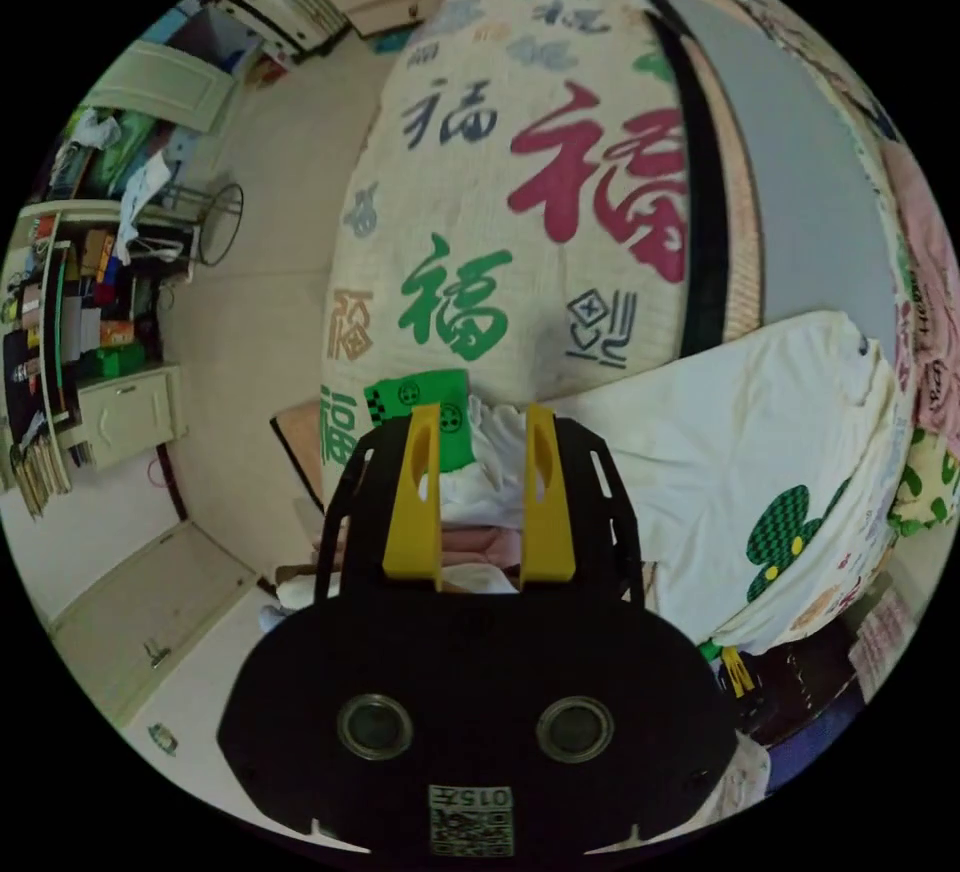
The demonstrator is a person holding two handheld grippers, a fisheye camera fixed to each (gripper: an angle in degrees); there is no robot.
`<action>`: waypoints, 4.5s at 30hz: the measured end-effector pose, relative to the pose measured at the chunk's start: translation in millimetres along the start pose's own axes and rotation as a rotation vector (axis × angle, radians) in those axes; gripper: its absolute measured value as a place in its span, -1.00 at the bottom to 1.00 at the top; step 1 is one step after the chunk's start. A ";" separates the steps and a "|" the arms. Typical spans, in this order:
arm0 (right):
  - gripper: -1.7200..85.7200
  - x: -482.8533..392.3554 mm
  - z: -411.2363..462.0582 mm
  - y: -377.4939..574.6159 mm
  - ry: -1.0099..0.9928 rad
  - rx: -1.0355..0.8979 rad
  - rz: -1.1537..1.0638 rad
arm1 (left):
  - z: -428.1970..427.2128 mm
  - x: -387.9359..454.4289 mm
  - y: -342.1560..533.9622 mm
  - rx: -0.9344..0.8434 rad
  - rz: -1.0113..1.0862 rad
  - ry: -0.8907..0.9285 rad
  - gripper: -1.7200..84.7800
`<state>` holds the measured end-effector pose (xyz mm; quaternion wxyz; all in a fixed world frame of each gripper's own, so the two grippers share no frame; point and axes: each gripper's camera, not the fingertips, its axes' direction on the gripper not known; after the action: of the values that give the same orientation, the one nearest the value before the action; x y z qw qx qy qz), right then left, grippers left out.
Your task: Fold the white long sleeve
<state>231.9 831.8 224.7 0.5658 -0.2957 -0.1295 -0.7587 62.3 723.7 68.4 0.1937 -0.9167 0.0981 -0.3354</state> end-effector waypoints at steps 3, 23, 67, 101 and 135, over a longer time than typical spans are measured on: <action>-0.97 14.7 0.7 -7.8 -0.046 0.004 0.020 | 39.7 -18.3 -29.3 -0.093 -0.065 -0.009 -0.71; -0.90 208.2 -128.6 12.9 -0.646 0.513 0.349 | -104.1 21.3 221.2 1.004 0.530 0.168 -0.95; -0.84 182.6 -150.8 -83.6 -0.790 0.716 0.365 | -98.2 -286.2 584.7 1.444 -0.460 0.066 -0.97; -0.94 81.1 -324.4 -333.6 -0.618 0.578 -0.764 | -217.2 -143.2 657.1 1.464 0.455 0.596 -0.64; -0.93 300.0 -317.1 -27.0 -0.907 0.740 0.634 | -158.3 -88.4 654.7 1.013 0.373 0.278 -0.80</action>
<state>55.4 437.6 156.0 0.7151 -0.3955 -0.5136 -0.2615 -140.6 112.2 -147.4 0.6516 -0.6231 0.1100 -0.4184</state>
